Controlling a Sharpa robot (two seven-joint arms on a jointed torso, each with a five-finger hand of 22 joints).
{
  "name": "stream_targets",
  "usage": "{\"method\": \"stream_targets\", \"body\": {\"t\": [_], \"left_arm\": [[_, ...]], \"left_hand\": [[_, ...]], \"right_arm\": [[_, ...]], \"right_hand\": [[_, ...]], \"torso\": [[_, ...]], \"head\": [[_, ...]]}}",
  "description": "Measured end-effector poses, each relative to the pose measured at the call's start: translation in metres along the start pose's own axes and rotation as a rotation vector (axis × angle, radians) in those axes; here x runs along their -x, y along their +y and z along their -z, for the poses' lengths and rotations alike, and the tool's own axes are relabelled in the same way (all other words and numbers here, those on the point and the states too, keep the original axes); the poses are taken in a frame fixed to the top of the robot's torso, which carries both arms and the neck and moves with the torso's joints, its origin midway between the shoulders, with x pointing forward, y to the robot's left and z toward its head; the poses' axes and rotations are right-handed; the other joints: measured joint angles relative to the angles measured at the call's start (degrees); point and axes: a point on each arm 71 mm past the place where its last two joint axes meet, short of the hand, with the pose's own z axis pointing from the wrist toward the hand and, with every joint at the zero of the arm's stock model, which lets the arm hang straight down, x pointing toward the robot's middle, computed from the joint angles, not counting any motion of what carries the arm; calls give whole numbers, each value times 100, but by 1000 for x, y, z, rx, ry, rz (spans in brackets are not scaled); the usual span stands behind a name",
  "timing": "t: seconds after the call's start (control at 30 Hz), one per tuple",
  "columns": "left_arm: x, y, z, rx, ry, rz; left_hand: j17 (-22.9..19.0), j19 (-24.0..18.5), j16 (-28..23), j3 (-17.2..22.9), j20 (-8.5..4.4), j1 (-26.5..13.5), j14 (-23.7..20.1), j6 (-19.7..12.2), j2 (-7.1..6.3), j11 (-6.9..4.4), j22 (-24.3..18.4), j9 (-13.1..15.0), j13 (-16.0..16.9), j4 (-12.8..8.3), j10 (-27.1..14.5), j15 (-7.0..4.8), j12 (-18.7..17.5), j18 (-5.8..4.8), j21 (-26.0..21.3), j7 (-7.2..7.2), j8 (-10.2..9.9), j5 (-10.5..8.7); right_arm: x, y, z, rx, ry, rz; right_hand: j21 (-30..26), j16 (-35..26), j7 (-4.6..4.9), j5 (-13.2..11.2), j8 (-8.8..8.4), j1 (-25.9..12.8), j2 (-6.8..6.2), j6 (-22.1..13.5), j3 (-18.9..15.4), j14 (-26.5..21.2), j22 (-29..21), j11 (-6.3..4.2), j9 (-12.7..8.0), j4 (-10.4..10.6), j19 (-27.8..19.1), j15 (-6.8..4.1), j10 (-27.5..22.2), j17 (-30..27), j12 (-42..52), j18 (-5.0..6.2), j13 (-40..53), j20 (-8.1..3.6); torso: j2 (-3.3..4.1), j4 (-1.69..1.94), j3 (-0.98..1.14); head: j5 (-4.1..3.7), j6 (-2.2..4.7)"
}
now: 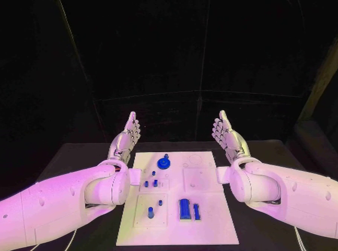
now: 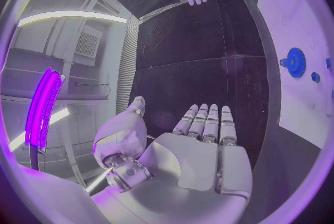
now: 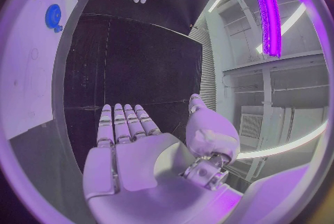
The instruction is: Assemble the parts on the task board
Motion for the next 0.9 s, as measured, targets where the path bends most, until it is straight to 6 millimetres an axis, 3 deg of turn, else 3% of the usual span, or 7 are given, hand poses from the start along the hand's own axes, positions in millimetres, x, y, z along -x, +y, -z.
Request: {"method": "stream_targets", "body": {"t": [0.33, 0.43, 0.57, 0.63, 0.67, 0.73, 0.9], "left_arm": [[1, -1, 0, -7, -17, -14], [1, -1, 0, -8, -19, -15], [1, -1, 0, -9, -21, -17], [1, -1, 0, -9, -22, -17], [1, -1, 0, -9, -22, -18], [2, -1, 0, -9, -23, -18], [2, -1, 0, -10, -23, -18]], "left_hand": [[0, -308, -71, -139, -44, -495, -385, -387, 2, -8, -137, 0, 1, -1, -405, 0, 0, -4, 0, -18, 0, 0], [0, -383, -71, -139, -46, -616, -470, -468, -1, -3, -148, 0, 1, -1, -506, -1, -4, -88, 0, -19, 0, 0], [-4, -951, -71, -186, -50, -1188, -1093, -1102, 4, -4, -165, 1, 2, -2, -1122, -2, -22, -89, 0, -15, 1, 0], [-5, -984, -71, -186, -52, -1478, -1164, -1161, -1, -3, -167, 1, 2, -2, -1223, -1, -22, -89, 0, -19, 1, 0], [-5, -984, -71, -186, -53, -1483, -1163, -1162, -4, -4, -168, 1, 2, -2, -1222, -1, -22, -89, 0, -19, 1, 0], [-5, -984, -71, -186, -53, -1485, -1163, -1161, -6, -4, -168, 1, 2, -2, -1222, -1, -22, -89, 0, -19, 1, 0], [-5, -984, -71, -186, -53, -1484, -1163, -1161, -6, -4, -168, 2, -2, -2, -1221, -1, -22, -88, 0, -19, 1, 0]], "right_arm": [[1, 0, 0, -1, -12, -1], [1, 0, 0, -1, -14, -1], [1, 0, 0, -2, -15, -1], [1, 0, 0, -2, -15, -2], [1, 0, 0, -1, -16, -2], [1, 0, 0, -2, -16, -2], [1, 0, 0, -2, -17, -2]], "right_hand": [[-26, 0, -11, 0, 0, -605, -6, -407, 69, -484, -2, -4, -1, 9, -435, -3, -456, -11, -21, -38, 1, -16], [-26, 0, -12, 0, 0, -753, -6, -493, 68, -600, -2, 1, -1, 9, -537, -7, -560, -11, -21, -38, 1, -30], [-26, 0, -10, 0, 0, -895, -24, -600, 68, -719, -2, -5, 0, 9, -644, -5, -677, -14, -21, -37, 2, -28], [-26, 1, -10, 0, 0, -1147, -15, -754, 68, -923, -2, -4, 0, 9, -819, -1, -870, -16, -21, -37, 1, -18], [-26, 1, -12, 0, 0, -1296, -12, -1091, 68, -1235, -2, -6, 0, 9, -1178, -3, -1177, -16, -21, -37, 1, -16], [-26, 1, -16, 0, 0, -1716, -12, -1213, 68, -1439, -2, -2, 0, 9, -1306, -5, -1364, -17, -21, -37, -1, -19], [-26, 1, -18, 0, 0, -1819, -16, -1218, 68, -1475, -1, -5, 0, 9, -1306, -3, -1394, -16, -21, -37, -3, -21]], "torso": [[1, 1, 0], [1, 1, 0], [1, 1, 0], [1, 1, 0], [0, 1, 0], [1, 1, 0], [1, 1, 0]], "head": [[0, 0], [0, 0], [0, 0], [0, 0], [0, 0], [0, 0], [0, 0]]}}
